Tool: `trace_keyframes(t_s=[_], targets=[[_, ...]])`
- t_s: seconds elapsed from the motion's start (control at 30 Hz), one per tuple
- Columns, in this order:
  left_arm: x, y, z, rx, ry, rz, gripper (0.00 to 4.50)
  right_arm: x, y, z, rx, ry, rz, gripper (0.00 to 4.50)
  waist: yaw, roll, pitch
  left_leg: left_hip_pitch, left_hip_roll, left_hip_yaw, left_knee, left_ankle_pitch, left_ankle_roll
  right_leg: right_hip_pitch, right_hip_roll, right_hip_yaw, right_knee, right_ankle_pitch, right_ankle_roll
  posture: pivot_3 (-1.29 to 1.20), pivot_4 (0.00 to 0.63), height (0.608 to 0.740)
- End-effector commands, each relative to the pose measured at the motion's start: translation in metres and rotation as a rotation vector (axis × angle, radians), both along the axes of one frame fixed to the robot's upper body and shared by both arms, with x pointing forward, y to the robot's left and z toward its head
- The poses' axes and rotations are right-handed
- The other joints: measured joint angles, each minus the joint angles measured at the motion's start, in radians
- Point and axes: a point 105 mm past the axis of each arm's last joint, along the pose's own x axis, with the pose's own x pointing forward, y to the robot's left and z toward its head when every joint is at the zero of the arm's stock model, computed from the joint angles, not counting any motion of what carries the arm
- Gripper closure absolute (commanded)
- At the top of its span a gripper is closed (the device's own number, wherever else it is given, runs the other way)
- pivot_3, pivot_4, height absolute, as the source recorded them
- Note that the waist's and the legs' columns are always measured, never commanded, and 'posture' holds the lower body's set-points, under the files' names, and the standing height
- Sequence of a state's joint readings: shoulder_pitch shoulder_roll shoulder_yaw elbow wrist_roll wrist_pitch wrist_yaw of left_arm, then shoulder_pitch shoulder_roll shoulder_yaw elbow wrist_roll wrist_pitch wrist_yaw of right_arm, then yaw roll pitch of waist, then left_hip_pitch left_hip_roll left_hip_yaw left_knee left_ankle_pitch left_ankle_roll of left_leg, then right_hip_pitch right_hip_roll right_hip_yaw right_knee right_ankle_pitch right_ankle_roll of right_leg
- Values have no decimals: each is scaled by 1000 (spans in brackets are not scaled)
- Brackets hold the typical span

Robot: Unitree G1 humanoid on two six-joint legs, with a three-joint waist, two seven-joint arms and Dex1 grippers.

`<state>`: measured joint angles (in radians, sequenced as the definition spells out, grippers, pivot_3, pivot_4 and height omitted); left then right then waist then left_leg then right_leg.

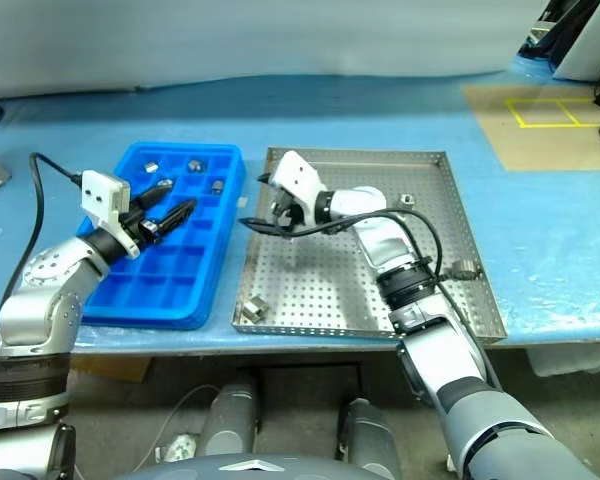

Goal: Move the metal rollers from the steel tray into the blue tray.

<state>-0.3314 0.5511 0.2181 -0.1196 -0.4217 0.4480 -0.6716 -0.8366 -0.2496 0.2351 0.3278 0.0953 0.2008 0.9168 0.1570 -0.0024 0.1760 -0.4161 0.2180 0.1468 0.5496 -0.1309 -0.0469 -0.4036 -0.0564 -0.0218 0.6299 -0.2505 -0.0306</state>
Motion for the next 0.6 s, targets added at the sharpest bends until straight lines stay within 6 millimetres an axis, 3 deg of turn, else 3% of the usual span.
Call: trace_keyframes(t_s=[0.03, 0.23, 0.33, 0.43, 0.53, 0.6], targets=[[-1, -25, 6, 45, 2, -160, 1252, -3, -22, 13, 39, -18, -30, 0, -9, 0, 0, 0, 0, 0, 1, 0, 0, 0, 0, 0, 0, 0, 0, 11, 150, 740], [10, -69, -21, 149, 67, -387, 1252, -7, -69, 7, 17, -13, -194, 0, -39, 0, 0, 3, 0, 1, 4, 0, 0, 0, 0, 3, 6, 0, 0, -130, 150, 740], [6, -92, -32, 216, 73, -520, 1252, -16, -84, 3, 10, -2, -254, 0, -66, 0, 0, 4, -1, 2, 5, 0, 0, 0, 0, 5, 8, 0, 0, -202, 150, 740], [-4, -100, -43, 307, 94, -664, 1252, -25, -95, -3, -11, 11, -305, 0, -92, 0, 0, 6, -1, 3, 5, 0, 0, 0, 2, 8, 9, 0, 0, -267, 150, 740], [-4, -105, -40, 358, 74, -754, 1252, -33, -106, -4, -16, 18, -358, 0, -120, 0, 0, 9, 0, 5, 5, 0, 1, 0, 3, 12, 9, 0, 0, -313, 150, 740], [14, -113, -28, 326, 32, -699, 1252, -35, -111, -5, -15, 20, -389, 0, -127, 0, 0, 10, -1, 7, 5, 0, 1, 1, 3, 14, 9, -2, -3, -341, 150, 740]])
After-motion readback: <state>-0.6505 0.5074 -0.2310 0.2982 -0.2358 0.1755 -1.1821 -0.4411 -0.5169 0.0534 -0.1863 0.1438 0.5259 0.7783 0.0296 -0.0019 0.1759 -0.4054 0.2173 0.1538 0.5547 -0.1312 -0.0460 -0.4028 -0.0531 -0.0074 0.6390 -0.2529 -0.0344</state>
